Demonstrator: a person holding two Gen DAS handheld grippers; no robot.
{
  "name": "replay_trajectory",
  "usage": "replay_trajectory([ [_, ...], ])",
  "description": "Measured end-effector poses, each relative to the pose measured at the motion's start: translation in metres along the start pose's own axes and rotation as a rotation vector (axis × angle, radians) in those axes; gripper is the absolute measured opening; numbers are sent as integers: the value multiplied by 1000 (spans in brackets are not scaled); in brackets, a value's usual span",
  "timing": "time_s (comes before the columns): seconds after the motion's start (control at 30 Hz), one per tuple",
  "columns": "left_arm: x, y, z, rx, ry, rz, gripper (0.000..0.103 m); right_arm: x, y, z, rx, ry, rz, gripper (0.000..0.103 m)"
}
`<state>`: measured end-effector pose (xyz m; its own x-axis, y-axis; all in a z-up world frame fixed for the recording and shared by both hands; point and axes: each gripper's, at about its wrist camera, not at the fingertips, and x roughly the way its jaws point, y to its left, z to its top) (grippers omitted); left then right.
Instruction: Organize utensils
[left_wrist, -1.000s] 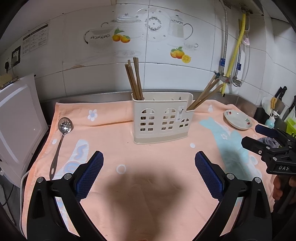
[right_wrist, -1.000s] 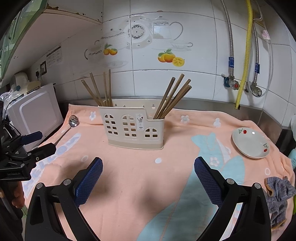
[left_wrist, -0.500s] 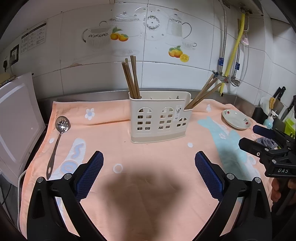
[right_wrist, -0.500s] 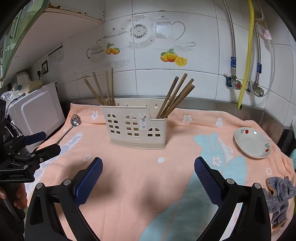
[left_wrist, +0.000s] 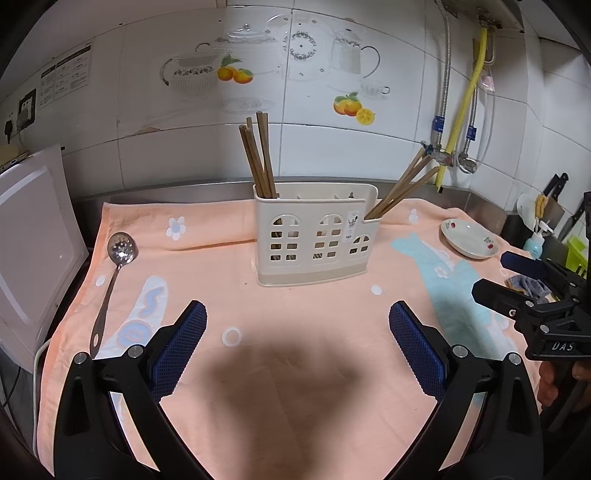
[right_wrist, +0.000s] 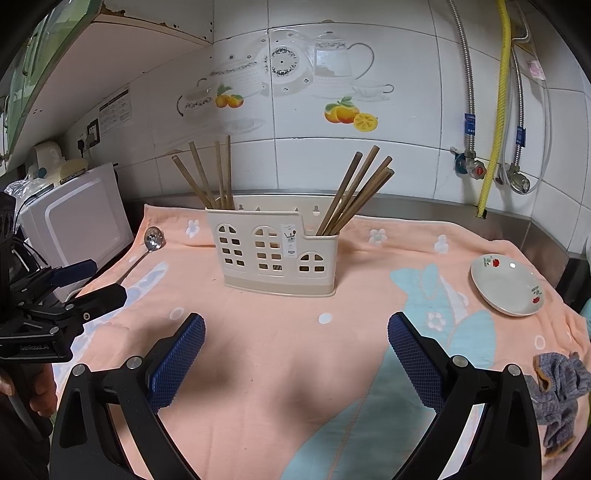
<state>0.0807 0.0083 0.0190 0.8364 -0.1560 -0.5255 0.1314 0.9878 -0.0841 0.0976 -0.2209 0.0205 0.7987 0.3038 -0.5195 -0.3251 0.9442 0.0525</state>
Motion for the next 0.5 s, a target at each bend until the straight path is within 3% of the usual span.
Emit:
replay_trajectory([
  [0.5,-5,-4,0,11,-28,-21,98,-1,2,0,-2,-3,3,96],
])
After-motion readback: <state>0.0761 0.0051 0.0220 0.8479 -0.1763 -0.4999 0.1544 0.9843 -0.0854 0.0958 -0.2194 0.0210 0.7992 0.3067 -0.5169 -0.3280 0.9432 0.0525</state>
